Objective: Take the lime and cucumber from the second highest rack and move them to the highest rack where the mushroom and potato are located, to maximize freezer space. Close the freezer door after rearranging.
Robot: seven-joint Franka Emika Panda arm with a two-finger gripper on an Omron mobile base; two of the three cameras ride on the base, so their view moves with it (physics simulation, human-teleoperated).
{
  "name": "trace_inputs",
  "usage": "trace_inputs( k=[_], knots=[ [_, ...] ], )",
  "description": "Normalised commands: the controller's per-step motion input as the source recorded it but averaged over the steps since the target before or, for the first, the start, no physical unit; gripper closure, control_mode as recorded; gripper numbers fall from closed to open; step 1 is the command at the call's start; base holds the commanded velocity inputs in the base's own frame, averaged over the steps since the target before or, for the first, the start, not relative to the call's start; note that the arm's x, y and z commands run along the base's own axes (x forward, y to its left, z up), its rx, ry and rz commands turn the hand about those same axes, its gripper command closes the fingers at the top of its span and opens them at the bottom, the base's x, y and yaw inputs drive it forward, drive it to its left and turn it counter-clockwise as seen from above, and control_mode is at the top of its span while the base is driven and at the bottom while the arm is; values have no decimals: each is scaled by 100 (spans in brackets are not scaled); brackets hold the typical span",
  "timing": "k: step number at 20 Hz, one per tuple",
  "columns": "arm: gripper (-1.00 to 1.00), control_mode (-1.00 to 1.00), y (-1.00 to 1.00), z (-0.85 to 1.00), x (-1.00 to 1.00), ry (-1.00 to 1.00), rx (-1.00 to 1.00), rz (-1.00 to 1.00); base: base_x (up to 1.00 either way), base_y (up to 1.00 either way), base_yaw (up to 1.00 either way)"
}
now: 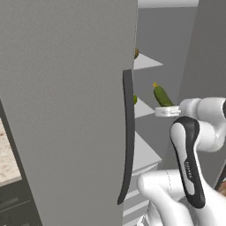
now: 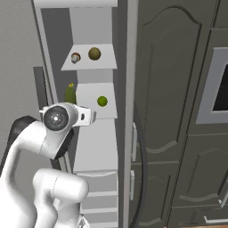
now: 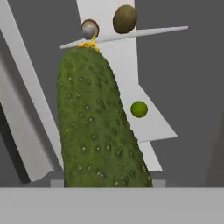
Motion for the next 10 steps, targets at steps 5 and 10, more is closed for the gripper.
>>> trace_inputs(
  k=[5,10],
  knots=[
    [100,-100,-8,59,-96,0,9,-4,0,0,0],
    [100,-100,-1,59,-47,1,8,-1,0,0,0]
  ],
)
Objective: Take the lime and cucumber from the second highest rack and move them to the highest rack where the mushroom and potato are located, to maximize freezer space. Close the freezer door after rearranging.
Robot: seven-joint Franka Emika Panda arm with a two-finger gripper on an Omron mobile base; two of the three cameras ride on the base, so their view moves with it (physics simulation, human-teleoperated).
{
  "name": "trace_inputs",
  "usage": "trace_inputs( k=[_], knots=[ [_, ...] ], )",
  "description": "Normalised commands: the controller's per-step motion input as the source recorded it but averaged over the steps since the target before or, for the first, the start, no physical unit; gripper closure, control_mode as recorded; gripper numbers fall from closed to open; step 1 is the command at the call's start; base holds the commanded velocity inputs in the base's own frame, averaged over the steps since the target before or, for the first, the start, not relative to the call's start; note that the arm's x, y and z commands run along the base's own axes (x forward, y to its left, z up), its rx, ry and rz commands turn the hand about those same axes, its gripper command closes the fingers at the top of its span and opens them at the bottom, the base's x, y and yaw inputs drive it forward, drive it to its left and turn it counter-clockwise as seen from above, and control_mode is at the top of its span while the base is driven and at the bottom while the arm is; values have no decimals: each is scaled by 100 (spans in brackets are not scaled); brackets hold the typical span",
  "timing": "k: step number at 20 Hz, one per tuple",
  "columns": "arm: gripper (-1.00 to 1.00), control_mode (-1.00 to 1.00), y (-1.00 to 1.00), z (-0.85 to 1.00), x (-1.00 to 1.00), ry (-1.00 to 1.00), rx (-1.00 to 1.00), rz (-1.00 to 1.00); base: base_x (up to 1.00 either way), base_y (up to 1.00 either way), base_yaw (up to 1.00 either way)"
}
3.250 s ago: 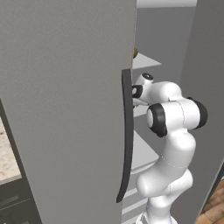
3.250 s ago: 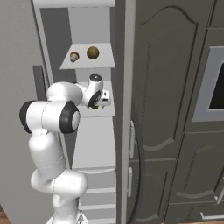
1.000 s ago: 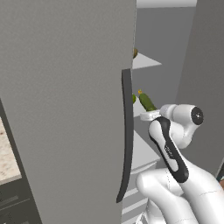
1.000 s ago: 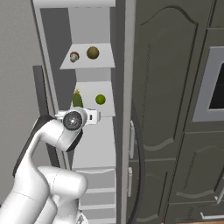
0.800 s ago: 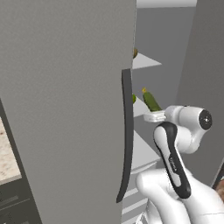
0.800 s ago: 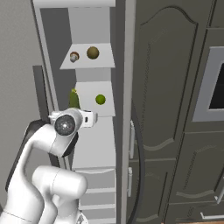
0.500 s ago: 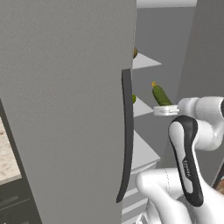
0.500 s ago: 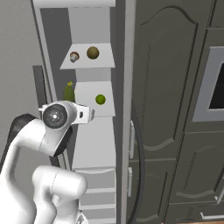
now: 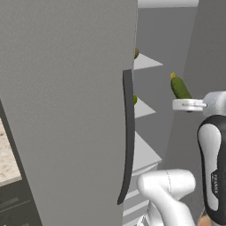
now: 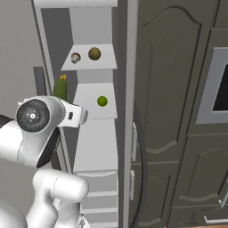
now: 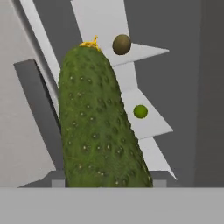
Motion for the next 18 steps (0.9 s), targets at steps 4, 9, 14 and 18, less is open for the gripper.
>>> trace_inputs(
  k=[4,9,14,18],
  knots=[
    [100,-100,0,63,30,22,14,0,0,0,0],
    [100,-100,0,26,60,28,4,0,0,0,0],
    [100,-100,0,0,63,8,0,0,0,0,0],
    [100,-100,0,0,60,0,0,0,0,0,0]
  ],
)
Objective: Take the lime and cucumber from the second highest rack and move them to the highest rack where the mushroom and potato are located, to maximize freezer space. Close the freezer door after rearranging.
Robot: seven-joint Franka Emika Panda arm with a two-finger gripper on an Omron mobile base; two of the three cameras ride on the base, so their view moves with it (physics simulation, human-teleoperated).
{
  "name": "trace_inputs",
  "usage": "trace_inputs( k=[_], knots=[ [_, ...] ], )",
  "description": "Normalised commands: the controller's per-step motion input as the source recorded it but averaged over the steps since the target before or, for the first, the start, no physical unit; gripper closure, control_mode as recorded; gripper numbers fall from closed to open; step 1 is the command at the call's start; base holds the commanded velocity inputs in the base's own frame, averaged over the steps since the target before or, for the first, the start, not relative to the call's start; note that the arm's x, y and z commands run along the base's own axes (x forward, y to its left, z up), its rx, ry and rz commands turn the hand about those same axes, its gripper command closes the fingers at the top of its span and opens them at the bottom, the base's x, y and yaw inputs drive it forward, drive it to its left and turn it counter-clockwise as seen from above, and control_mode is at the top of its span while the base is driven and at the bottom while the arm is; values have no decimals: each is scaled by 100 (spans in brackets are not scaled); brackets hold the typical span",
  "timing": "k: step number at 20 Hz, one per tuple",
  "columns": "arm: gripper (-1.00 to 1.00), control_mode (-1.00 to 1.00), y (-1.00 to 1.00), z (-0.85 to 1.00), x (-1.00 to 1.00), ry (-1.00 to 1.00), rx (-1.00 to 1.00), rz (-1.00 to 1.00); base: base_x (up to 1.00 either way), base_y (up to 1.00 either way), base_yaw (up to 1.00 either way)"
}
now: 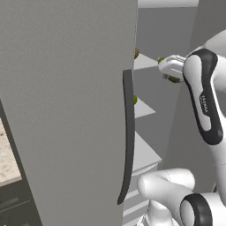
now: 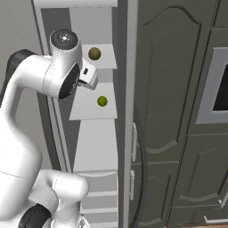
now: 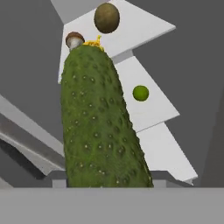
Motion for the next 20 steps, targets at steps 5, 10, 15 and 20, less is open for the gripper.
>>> trace_inputs(
  k=[5,10,15,20],
  knots=[
    [100,-100,0,0,66,0,0,0,0,0,0],
    [100,-100,0,0,70,0,0,0,0,0,0],
    [100,-100,4,0,68,7,0,0,0,0,0],
    [100,-100,7,0,70,15,0,0,0,0,0]
  ],
)
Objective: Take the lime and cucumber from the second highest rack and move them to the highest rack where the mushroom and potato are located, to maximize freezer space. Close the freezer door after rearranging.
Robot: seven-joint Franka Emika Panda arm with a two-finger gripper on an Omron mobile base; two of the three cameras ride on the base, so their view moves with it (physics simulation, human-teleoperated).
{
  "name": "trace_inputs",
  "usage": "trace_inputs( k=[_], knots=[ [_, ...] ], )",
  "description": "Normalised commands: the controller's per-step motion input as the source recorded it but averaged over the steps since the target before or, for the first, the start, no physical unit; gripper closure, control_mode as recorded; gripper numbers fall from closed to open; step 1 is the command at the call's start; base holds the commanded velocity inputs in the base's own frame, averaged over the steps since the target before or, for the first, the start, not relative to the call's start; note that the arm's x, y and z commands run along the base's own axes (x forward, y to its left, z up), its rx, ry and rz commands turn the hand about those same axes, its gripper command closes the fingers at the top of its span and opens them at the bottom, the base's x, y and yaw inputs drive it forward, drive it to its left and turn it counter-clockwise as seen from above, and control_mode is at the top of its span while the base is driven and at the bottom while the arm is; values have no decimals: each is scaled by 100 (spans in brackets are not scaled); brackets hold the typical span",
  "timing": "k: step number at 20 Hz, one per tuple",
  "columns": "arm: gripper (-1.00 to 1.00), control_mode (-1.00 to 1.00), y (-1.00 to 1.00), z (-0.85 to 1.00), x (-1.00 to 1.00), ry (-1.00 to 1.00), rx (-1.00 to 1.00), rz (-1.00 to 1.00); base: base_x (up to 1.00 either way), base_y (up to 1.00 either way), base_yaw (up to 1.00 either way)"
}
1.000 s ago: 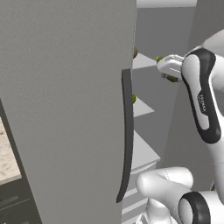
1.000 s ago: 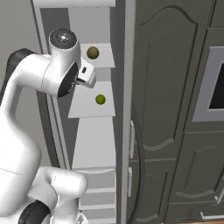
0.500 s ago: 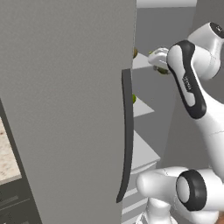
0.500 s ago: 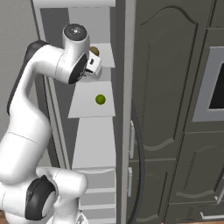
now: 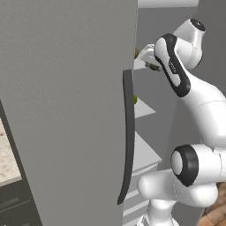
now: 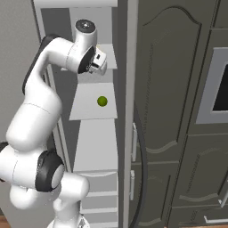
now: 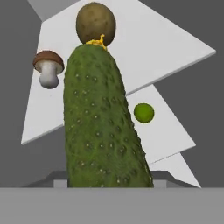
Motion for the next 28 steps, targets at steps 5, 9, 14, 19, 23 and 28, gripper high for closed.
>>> trace_inputs(
  k=[5,9,14,19,23,28],
  knots=[
    [100,-100,10,0,73,12,0,0,0,0,0],
    [100,-100,7,-4,75,1,0,0,0,0,0],
    [100,-100,7,-11,77,0,0,0,0,0,0],
    [100,-100,9,-17,74,0,0,0,0,0,0],
    [100,-100,11,-23,65,0,0,0,0,0,0],
    [100,-100,13,-36,42,0,-1,0,0,0,0]
  ],
)
